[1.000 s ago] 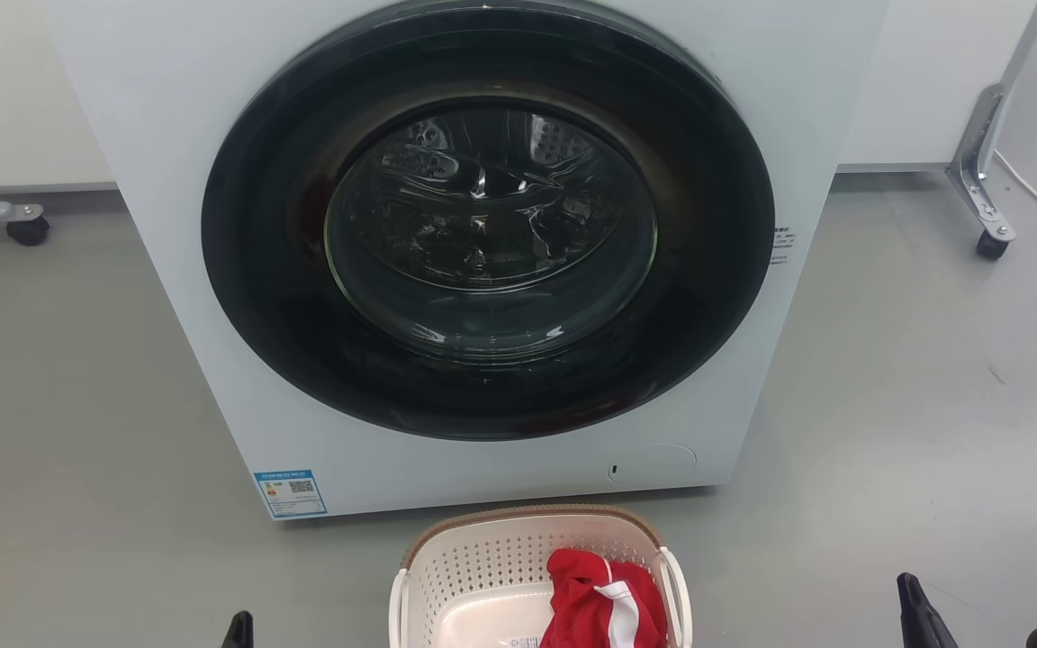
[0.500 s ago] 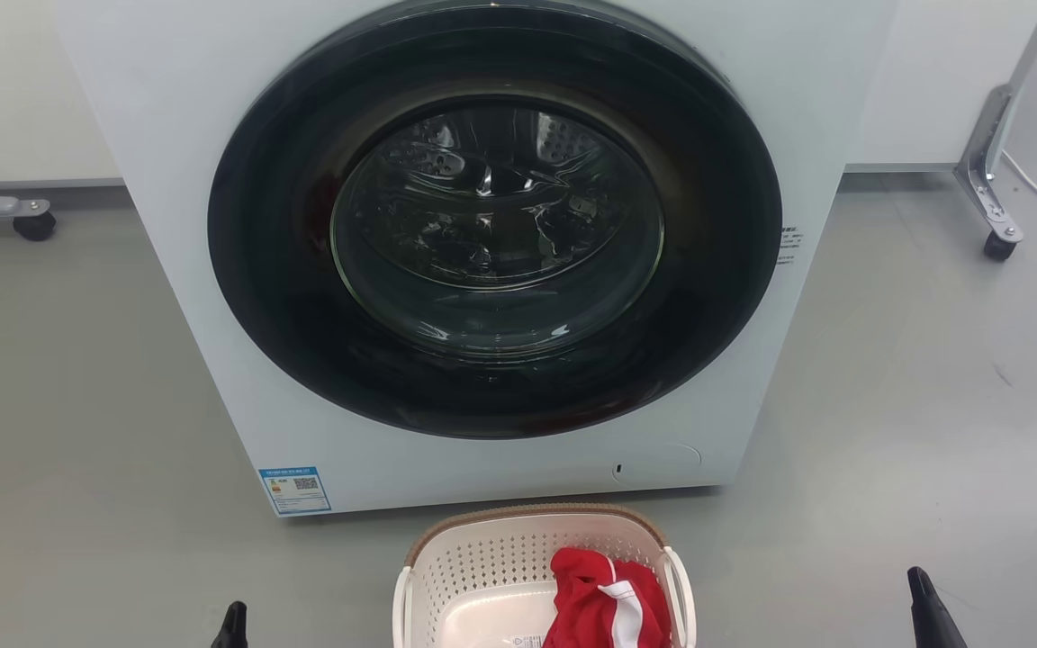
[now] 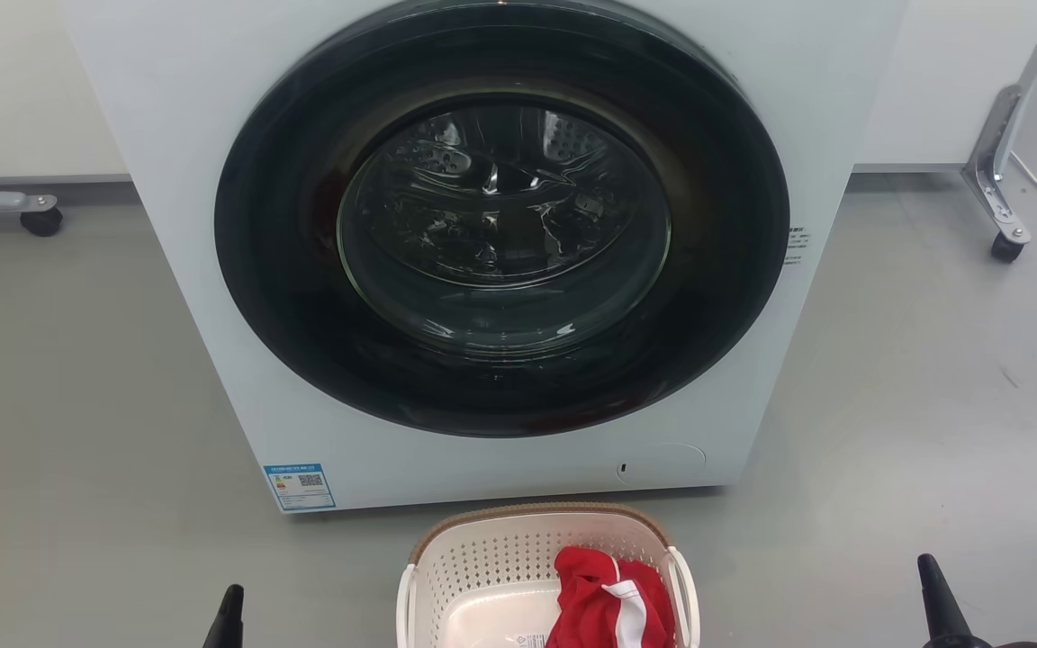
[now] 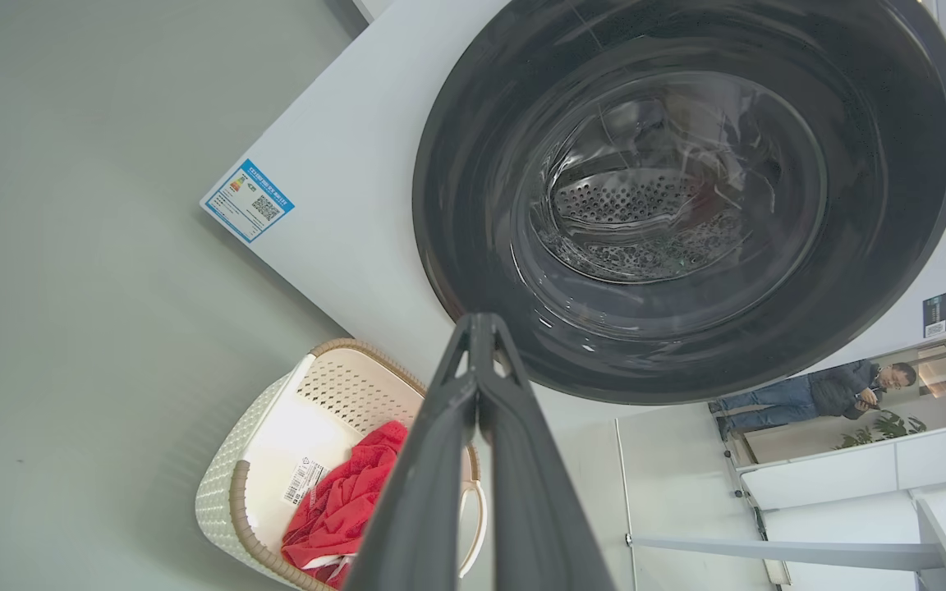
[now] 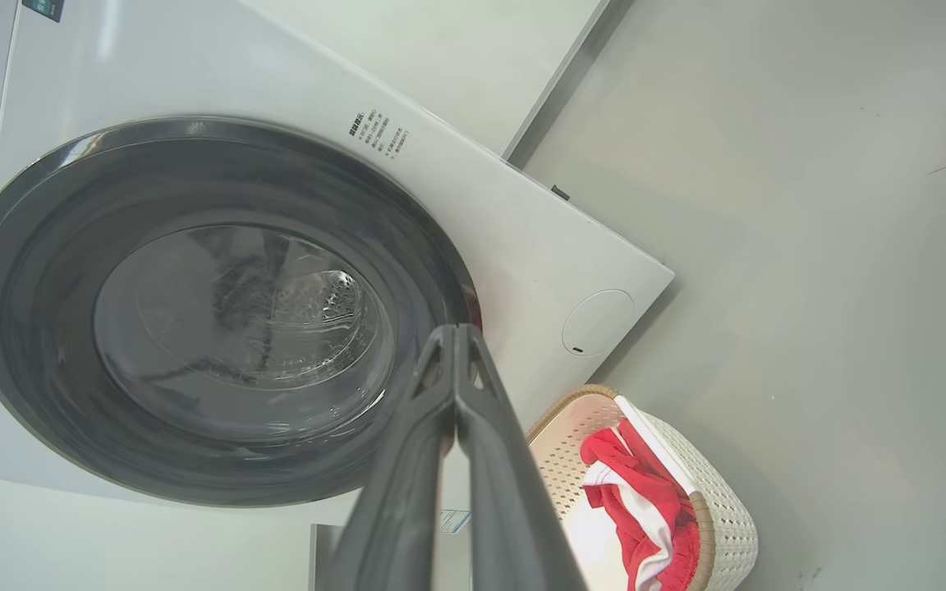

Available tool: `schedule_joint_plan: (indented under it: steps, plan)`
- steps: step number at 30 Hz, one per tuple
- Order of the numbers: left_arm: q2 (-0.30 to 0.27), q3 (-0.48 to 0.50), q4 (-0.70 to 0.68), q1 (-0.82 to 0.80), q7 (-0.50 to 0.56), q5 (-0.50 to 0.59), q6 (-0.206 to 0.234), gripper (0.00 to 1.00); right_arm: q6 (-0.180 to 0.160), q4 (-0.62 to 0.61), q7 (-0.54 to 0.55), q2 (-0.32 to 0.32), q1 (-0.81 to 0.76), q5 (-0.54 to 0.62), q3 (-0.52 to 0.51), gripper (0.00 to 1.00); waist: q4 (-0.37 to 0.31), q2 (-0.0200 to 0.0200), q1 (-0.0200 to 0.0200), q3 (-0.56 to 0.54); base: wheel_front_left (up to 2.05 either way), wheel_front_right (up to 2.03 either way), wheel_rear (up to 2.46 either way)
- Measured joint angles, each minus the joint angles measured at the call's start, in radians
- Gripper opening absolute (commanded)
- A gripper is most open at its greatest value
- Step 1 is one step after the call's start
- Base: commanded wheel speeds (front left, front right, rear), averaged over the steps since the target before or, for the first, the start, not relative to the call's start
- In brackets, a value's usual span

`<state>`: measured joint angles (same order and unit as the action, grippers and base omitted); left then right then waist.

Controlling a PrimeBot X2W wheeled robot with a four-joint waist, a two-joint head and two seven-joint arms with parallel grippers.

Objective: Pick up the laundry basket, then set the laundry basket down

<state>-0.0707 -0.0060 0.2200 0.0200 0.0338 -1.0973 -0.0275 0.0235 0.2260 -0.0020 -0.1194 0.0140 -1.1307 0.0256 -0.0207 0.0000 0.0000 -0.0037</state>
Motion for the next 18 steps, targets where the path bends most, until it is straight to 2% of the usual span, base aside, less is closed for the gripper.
schedule_joint_plan:
  steps: [18]
  plan:
    - [0.012, 0.046, 0.036, -0.041, 0.036, -0.238, -0.044, 0.0, 0.047, 0.037, 0.055, 0.037, 0.029, -0.224, -0.077, 0.0, 0.01, 0.0, 0.0, 0.003, 0.0, 0.0, 0.0]
